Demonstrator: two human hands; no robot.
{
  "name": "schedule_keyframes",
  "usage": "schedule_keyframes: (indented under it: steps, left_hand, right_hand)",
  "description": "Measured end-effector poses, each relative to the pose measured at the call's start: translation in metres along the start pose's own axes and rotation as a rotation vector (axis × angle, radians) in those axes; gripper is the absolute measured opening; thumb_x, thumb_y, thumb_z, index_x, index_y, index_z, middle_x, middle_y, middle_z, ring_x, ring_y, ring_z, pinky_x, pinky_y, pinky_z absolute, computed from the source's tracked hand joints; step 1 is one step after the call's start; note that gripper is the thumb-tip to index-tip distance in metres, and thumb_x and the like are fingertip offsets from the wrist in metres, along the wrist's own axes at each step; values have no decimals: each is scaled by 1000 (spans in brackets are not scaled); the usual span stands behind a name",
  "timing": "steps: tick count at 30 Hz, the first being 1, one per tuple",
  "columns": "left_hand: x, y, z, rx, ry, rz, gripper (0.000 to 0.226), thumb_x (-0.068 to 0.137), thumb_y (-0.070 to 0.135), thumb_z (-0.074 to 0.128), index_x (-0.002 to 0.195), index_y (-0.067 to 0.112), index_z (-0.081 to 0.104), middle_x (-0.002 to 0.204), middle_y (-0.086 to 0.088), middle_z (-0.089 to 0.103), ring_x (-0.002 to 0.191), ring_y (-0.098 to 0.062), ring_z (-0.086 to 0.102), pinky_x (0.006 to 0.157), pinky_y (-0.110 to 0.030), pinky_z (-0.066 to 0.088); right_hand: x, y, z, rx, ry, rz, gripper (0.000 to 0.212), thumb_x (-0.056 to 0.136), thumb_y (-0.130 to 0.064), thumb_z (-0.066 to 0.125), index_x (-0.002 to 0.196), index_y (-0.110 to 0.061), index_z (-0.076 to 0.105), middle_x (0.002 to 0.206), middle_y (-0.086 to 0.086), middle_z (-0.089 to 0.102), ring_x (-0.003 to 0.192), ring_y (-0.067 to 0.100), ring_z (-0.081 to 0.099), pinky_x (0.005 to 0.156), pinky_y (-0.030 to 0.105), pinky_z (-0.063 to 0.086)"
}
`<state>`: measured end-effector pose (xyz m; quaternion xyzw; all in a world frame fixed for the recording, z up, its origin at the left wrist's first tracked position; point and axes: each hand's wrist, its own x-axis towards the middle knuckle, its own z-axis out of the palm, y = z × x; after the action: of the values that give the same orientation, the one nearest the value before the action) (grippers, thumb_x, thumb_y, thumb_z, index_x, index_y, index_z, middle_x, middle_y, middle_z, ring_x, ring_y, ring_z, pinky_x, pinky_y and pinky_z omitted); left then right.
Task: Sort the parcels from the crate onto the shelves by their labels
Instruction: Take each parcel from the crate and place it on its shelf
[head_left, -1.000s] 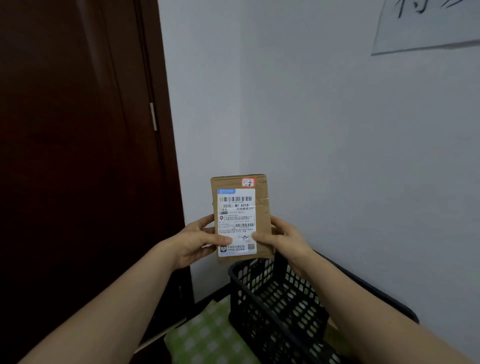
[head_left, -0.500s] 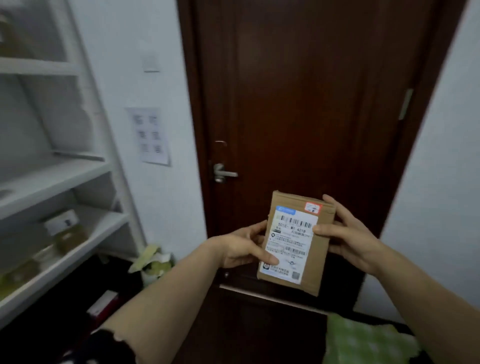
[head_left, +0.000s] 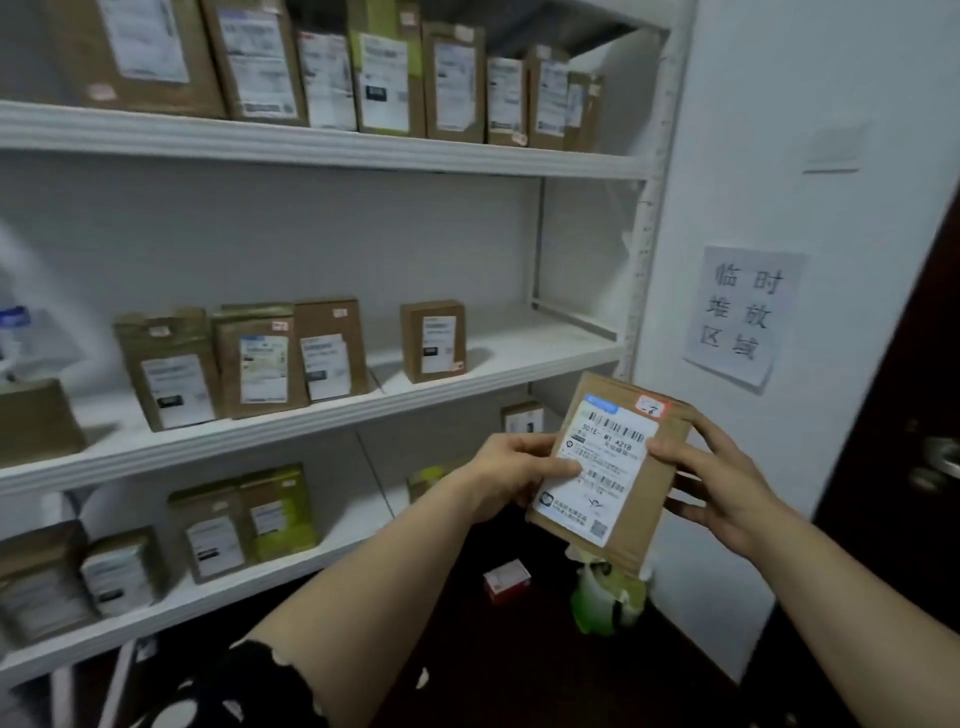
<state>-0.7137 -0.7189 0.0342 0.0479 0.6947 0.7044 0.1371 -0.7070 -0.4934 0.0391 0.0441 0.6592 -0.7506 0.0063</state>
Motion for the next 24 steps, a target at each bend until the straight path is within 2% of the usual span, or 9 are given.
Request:
schedule_keyframes:
  steps: [4,11,13,15,17,18,21,24]
  left_hand:
    - [11,0,-75,-26,107,-35,26,80,1,71,106,6,70,101,-8,73,87,-18,70,78,-28,57]
    - [51,-13,-137,-48,225,-123,23,82,3,69,104,4,70,99,-10,73,88,-22,70,72,-29,56]
    - [68,-16,-146,-36,253,-148,19,82,4,68,101,5,70,97,-9,74,85,-20,71,70,-28,56]
    - [88,-16,-153,-23,279,-169,18,83,4,68,101,4,70,95,-9,74,83,-20,71,68,-28,56]
    - [110,-15,-159,-23,304,-186,20,83,2,67,103,0,69,97,-11,74,86,-22,71,70,-29,57]
    - [119,-14,-161,-27,313,-198,21,83,1,67,104,-2,68,98,-12,73,88,-24,71,73,-31,57]
    - [154,-12,-163,-39,342,-247,24,84,0,66,107,-5,65,101,-14,72,93,-26,70,78,-33,56]
    - [178,-10,-167,-41,366,-269,25,84,1,65,108,-5,64,101,-13,72,93,-25,70,78,-33,56]
  right_hand:
    - [55,16,76,-8,-73,36,61,69,-21,80,122,-40,56,111,4,68,103,26,63,82,42,53]
    - [135,34,130,-89,-214,119,51,69,-21,81,114,-33,60,98,6,73,97,28,67,89,54,51]
    - [161,39,136,-111,-250,145,49,69,-23,81,113,-34,62,98,6,73,98,28,66,91,53,50]
    - [188,43,141,-123,-288,166,49,69,-25,81,113,-34,62,100,6,73,97,28,66,86,47,54]
    - [217,44,143,-131,-332,185,50,69,-25,81,114,-33,61,103,7,72,95,27,67,74,40,57]
    - [229,44,144,-134,-346,191,50,69,-24,81,114,-32,60,103,8,71,95,27,67,74,40,57]
    - [274,42,141,-181,-401,212,53,66,-23,83,113,-33,60,104,9,71,97,31,66,82,52,54]
    - [311,40,144,-213,-457,227,51,67,-21,82,111,-33,60,107,8,69,100,31,64,85,50,53]
